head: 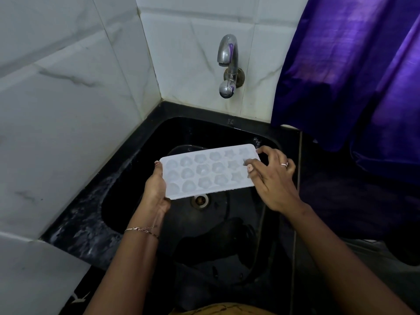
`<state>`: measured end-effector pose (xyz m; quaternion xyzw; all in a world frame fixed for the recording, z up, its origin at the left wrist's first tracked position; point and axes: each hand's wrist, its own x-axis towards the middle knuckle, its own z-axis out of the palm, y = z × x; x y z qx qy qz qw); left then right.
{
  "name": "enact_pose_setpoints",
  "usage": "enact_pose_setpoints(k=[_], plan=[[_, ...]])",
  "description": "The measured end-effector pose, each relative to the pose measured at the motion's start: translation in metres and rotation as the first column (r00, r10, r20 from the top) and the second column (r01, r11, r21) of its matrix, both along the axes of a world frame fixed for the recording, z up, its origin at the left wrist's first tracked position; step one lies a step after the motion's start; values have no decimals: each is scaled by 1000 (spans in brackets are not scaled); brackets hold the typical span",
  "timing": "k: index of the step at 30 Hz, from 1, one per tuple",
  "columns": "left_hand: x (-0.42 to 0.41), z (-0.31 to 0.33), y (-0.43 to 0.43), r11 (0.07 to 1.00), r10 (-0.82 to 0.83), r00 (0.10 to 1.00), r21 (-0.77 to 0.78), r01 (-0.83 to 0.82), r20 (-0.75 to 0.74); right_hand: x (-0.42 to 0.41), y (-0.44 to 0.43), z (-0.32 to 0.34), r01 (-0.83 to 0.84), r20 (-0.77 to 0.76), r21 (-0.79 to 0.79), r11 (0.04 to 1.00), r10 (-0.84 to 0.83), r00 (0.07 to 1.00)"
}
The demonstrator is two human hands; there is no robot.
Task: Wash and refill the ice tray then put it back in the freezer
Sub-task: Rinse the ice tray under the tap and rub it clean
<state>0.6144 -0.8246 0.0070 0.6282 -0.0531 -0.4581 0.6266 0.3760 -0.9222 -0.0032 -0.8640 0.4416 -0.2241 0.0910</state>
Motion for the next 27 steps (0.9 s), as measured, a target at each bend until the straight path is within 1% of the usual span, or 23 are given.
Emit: enact_pose_setpoints(k=[4, 10, 17, 22, 25, 27], plan=[[4, 3, 0, 1000, 22, 1000, 16, -22, -4, 1, -1, -1, -35, 39, 39, 999, 33, 999], [1, 5, 0, 1000, 15, 1000, 23, -14, -24, 3, 0, 2, 45, -6, -53, 998, -46, 999], [5, 8, 0, 1000, -3, 1000, 27, 3, 9, 5, 0, -3, 0, 108, 87, 996, -9, 994], [2, 6, 1, 999, -31, 999, 38, 30, 25, 4, 2, -7, 2, 120, 127, 992, -17, 993], [4, 2, 2, 999, -26, 999, 46, 24, 43, 5, 6, -1, -6, 120, 111, 994, -7, 993], [4, 1, 2, 999, -28, 998, 48, 26, 50, 10, 8, 5, -45, 84, 83, 996, 38, 996]])
